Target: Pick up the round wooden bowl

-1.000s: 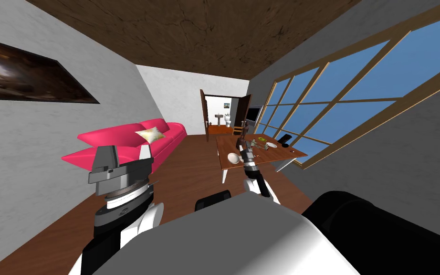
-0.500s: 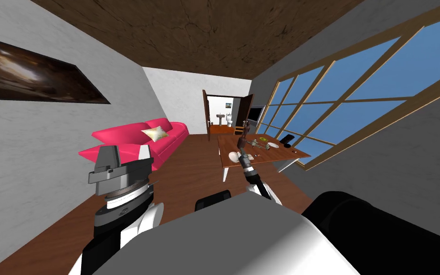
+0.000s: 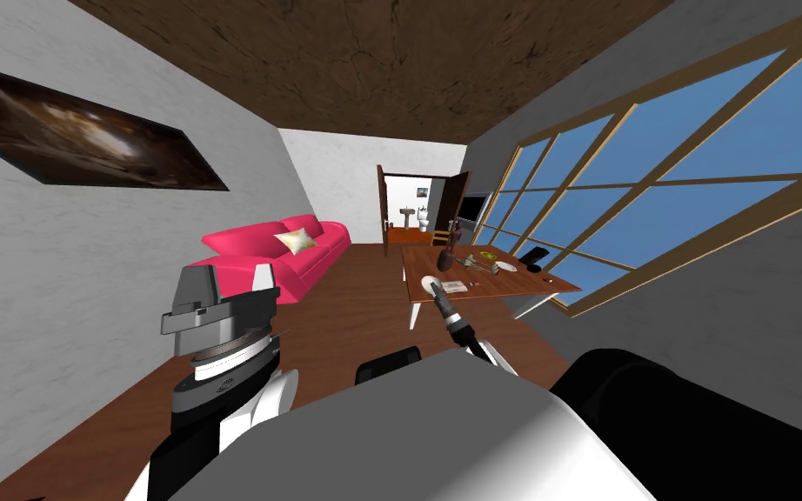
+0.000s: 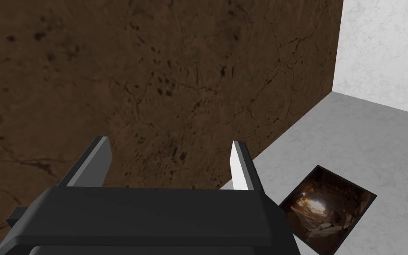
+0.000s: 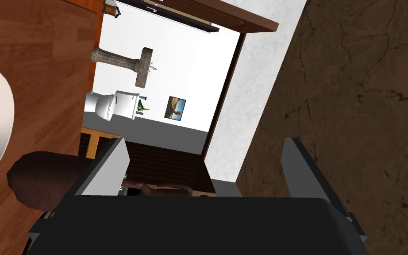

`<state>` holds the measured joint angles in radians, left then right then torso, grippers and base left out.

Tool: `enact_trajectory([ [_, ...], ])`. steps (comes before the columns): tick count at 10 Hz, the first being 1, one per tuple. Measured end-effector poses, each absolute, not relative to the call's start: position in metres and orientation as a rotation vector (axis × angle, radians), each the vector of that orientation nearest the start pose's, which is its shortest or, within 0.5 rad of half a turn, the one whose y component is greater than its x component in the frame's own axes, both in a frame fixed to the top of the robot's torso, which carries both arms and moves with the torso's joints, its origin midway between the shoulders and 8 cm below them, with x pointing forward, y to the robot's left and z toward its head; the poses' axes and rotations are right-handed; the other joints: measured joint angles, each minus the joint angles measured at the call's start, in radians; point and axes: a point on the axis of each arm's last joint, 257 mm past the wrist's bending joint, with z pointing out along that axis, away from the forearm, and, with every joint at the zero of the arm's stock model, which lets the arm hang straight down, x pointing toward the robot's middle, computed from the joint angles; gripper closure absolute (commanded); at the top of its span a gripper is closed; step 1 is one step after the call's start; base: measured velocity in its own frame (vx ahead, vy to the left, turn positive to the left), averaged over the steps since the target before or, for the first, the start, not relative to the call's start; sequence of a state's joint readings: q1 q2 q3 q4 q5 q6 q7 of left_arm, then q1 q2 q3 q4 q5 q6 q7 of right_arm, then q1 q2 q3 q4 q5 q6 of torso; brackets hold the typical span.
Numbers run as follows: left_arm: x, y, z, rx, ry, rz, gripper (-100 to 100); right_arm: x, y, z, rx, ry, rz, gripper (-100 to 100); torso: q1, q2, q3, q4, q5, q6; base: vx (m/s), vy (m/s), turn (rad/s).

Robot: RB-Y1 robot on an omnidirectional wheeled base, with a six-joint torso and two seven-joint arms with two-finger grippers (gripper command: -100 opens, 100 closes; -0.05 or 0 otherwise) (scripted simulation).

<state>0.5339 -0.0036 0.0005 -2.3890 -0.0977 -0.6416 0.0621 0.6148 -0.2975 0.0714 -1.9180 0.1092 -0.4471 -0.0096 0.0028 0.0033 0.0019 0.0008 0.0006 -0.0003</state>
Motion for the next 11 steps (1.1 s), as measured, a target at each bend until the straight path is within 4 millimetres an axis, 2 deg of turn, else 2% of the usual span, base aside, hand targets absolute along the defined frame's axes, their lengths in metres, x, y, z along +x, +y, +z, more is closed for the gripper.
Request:
enact_trajectory([
  [3, 0.294, 0.257, 0.083, -0.437, 0.51, -1.335, 0, 0.338, -0.274, -0.269, 0.752, 1.463, 1.004, -100, 0.0, -0.001, 0.0, 0.0, 0.0, 0.0, -0.028, 0.048, 0.13],
  [4, 0.294, 0.257, 0.083, -0.437, 0.51, -1.335, 0, 0.332, -0.28, -0.285, 0.752, 1.509, 0.977, -100, -0.001, -0.001, -0.001, 0.0, 0.0, 0.001, -0.012, 0.047, 0.138],
  [5, 0.294, 0.257, 0.083, -0.437, 0.51, -1.335, 0, 0.319, -0.281, -0.303, 0.742, 1.566, 0.95, -100, 0.0, -0.002, -0.001, 0.0, 0.0, 0.0, -0.005, 0.042, 0.07],
  [8, 0.294, 0.257, 0.083, -0.437, 0.51, -1.335, 0, 0.303, -0.292, -0.343, 0.715, 1.69, 0.882, -100, -0.001, -0.003, -0.002, -0.001, 0.0, 0.0, -0.002, 0.047, 0.176],
  [10, 0.294, 0.257, 0.083, -0.437, 0.51, -1.335, 0, 0.275, -0.299, -0.382, 0.665, 1.819, 0.815, -100, 0.001, -0.003, -0.002, -0.001, 0.0, 0.0, 0.008, 0.071, 0.19],
  [11, 0.294, 0.257, 0.083, -0.437, 0.51, -1.335, 0, 0.264, -0.306, -0.393, 0.658, 1.866, 0.786, -100, 0.001, -0.003, -0.002, -0.001, 0.0, 0.001, 0.007, 0.028, -0.038],
])
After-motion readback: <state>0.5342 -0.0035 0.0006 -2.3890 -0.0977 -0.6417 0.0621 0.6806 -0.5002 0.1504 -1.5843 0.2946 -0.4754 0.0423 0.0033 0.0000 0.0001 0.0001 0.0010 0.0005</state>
